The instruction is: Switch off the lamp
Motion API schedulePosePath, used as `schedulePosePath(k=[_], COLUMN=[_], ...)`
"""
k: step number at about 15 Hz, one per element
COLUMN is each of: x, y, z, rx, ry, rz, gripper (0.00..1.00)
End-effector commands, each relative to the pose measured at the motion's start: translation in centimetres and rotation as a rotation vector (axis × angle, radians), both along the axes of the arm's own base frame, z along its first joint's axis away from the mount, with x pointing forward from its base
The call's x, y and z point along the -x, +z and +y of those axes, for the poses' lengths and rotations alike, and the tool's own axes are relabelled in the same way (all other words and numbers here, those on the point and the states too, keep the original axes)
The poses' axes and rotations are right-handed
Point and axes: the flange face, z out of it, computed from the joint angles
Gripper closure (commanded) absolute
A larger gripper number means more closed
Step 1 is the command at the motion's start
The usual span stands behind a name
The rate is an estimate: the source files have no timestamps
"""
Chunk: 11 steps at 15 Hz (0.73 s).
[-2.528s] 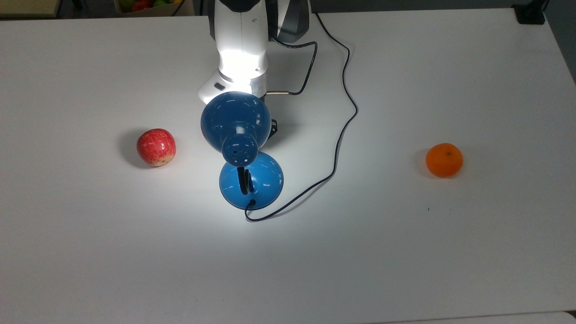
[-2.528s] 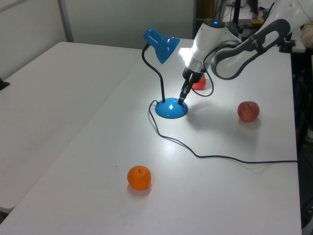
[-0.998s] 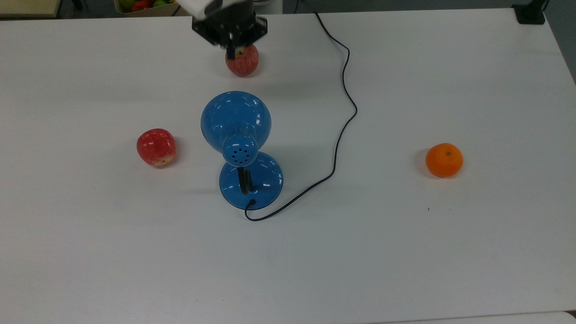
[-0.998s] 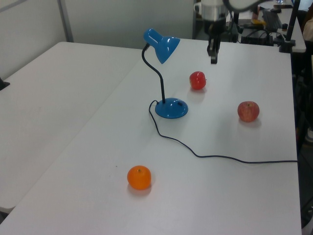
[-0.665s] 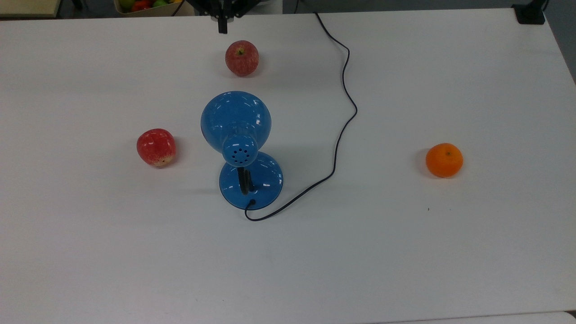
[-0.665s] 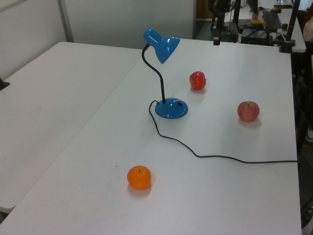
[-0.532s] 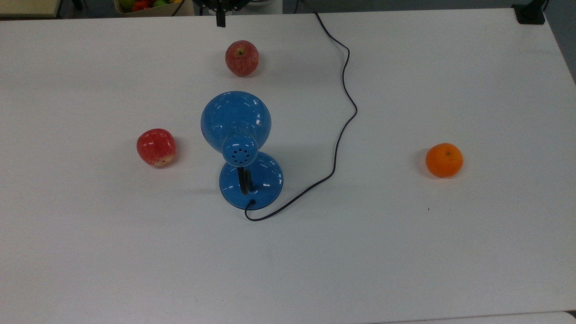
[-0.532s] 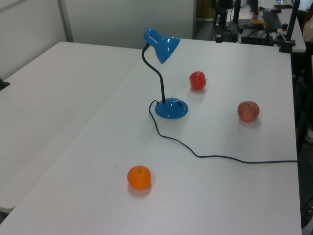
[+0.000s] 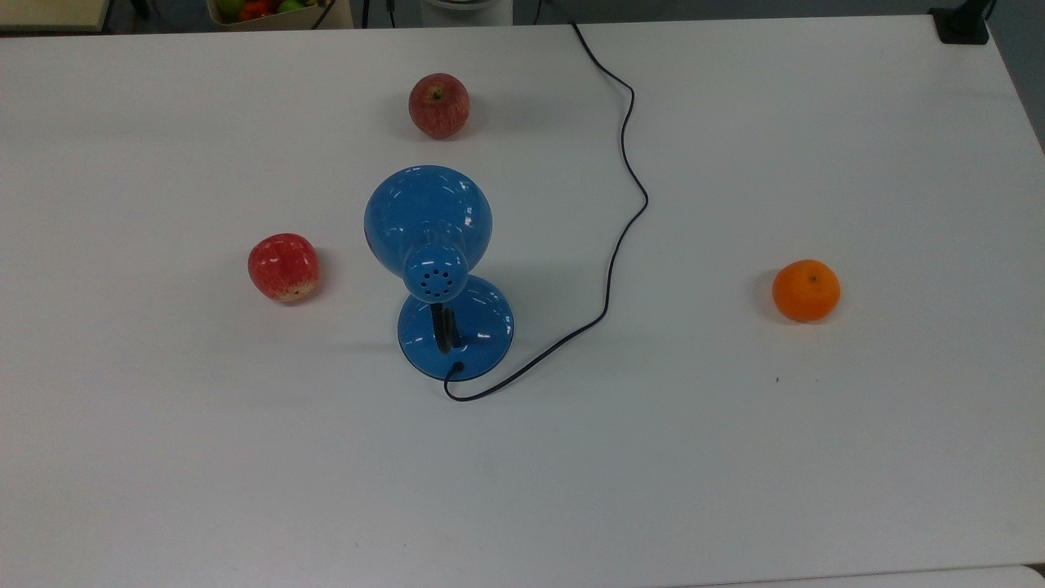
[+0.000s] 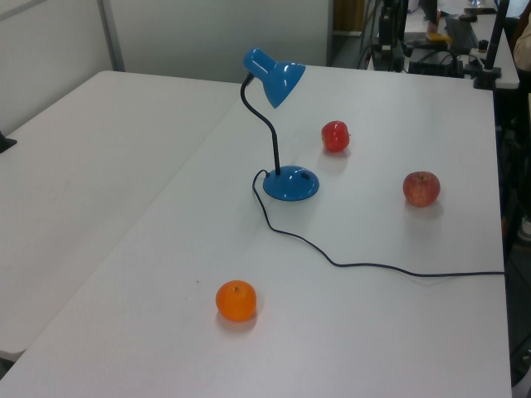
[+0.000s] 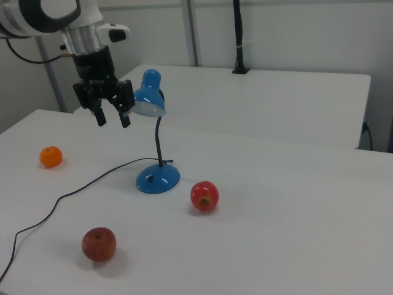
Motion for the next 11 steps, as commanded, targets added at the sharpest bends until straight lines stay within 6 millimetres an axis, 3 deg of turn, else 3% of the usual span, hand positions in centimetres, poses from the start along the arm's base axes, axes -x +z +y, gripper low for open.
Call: schedulePosePath(k=[1,11], x=[1.1,1.8], y=[1.0,0.9], z=[-0.6,1.1], rx=[-0.001,-0.017], ry=[0.028,0.043], rz=[0.010,0.050], gripper=[0.00,0.00])
